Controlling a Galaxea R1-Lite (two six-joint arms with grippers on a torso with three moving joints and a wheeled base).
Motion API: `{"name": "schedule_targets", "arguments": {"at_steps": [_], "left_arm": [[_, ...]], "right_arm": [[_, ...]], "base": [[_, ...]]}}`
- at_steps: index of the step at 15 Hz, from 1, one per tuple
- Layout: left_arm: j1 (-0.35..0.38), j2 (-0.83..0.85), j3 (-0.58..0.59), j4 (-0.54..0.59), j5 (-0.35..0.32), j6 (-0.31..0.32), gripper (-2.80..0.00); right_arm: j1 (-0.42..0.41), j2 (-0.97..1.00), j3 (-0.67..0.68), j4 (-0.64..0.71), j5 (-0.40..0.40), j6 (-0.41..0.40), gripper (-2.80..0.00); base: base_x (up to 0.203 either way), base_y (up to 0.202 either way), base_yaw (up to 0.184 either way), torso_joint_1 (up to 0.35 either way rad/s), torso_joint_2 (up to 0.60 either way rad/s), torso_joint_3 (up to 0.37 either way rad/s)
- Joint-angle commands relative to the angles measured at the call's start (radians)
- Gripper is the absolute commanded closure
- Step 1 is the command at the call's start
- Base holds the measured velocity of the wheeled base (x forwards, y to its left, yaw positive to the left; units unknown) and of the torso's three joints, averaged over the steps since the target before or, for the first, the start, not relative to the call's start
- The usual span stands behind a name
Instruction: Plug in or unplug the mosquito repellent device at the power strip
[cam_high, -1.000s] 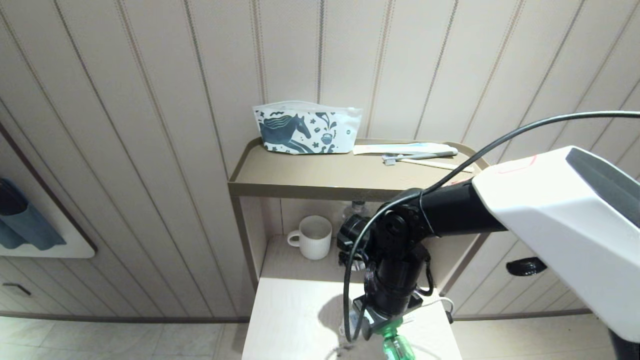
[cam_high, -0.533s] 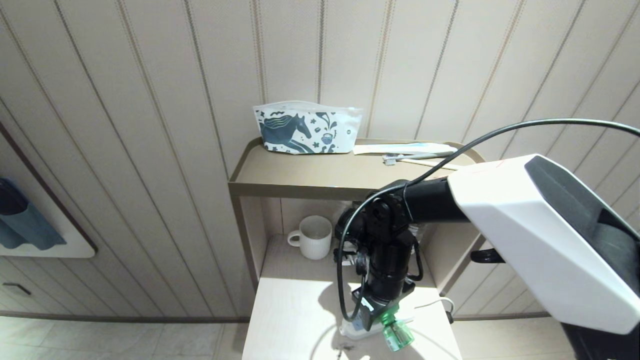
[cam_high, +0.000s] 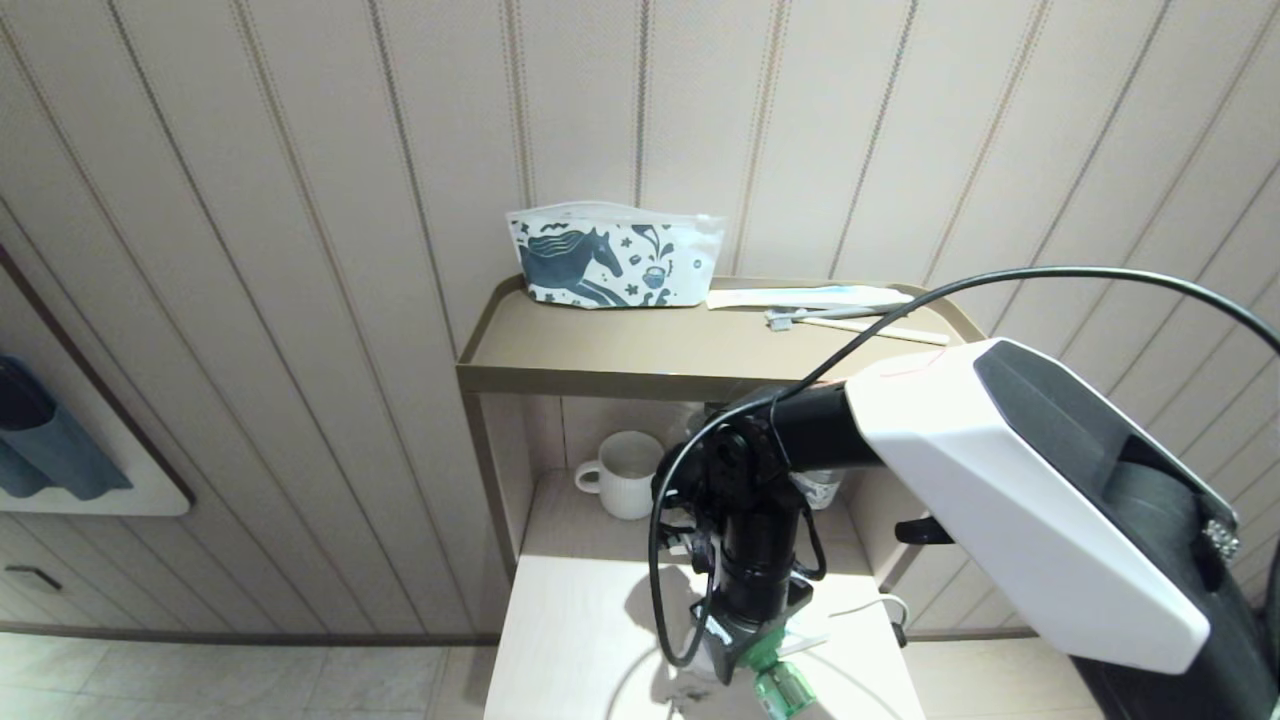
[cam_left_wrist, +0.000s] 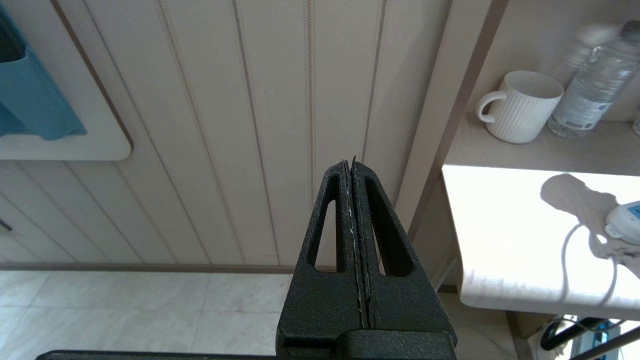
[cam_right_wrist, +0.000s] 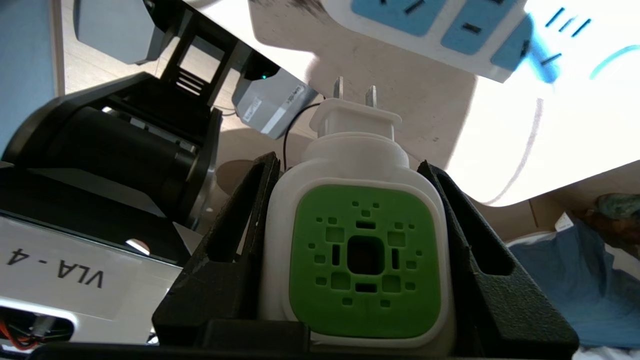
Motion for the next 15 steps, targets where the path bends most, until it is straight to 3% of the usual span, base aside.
{"name": "schedule_targets", "arguments": {"at_steps": [1,2,3,4,15], "left_arm": [[0.000,0.002,0.000,0.000,-0.001,0.000,0.00],[0.000,0.002,-0.002,0.002,0.000,0.019,0.00],[0.000,0.002,0.000,0.005,-0.004,0.102,0.00],[0.000,0.002,0.002,0.008,-0.019,0.133,0.00],[0.000,0.002,0.002,0.008,-0.016,0.112,0.00]], "right_arm": [[0.009,-0.001,-0.012,0.006,-0.001,0.015,0.00],[0.010,-0.003,-0.015,0.010,-0.001,0.022,0.00],[0.011,-0.003,-0.020,0.020,-0.003,0.024,0.00],[0.008,-0.007,-0.026,0.028,-0.005,0.023,0.00],[-0.006,-0.041,-0.036,0.066,-0.004,0.024,0.00]], "base": [[0.000,0.000,0.000,0.000,0.00,0.000],[0.000,0.000,0.000,0.000,0.00,0.000],[0.000,0.000,0.000,0.000,0.00,0.000],[0.000,0.000,0.000,0.000,0.00,0.000],[0.000,0.000,0.000,0.000,0.00,0.000]]}}
